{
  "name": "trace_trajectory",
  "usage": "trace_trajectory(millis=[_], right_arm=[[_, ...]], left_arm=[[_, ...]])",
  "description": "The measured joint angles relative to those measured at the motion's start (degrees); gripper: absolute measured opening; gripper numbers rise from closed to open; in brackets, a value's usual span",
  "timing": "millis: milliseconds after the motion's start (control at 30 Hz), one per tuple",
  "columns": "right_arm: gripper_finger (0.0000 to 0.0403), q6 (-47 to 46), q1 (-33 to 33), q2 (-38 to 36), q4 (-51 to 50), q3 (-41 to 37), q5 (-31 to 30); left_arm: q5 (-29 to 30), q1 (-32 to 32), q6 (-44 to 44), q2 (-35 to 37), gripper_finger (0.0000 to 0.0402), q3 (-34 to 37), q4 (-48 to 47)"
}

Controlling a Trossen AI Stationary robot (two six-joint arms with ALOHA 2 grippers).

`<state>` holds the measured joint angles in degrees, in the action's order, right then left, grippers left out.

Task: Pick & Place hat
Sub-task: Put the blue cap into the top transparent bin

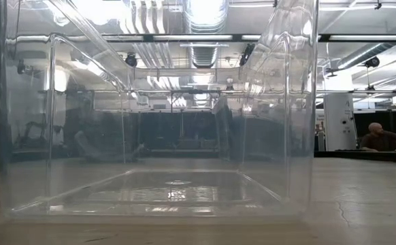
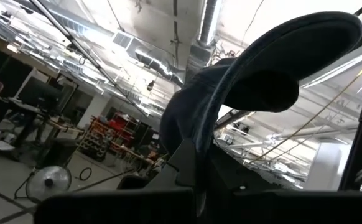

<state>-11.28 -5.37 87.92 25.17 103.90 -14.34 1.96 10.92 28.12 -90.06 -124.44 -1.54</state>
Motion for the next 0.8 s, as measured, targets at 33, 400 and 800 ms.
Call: trace_trajectory(millis=[33,400,800], right_arm=[[0.0013,0.1,0.0,-0.3,-0.9,0.0,0.0],[0.0010,1.0,0.0,-1.9,-6.0,-0.1,-1.7],[0.0009,-5.3,-4.6,-9.8,-29.4,-0.1,-8.8]], left_arm=[[0.0,0.1,0.0,0.0,0.0018,0.0,0.0],[-2.1,5.0,-1.3,3.5,0.0156,-0.4,-7.4],[-0.7,5.5,-11.3,7.4,0.0185,-0.1,-25.4]])
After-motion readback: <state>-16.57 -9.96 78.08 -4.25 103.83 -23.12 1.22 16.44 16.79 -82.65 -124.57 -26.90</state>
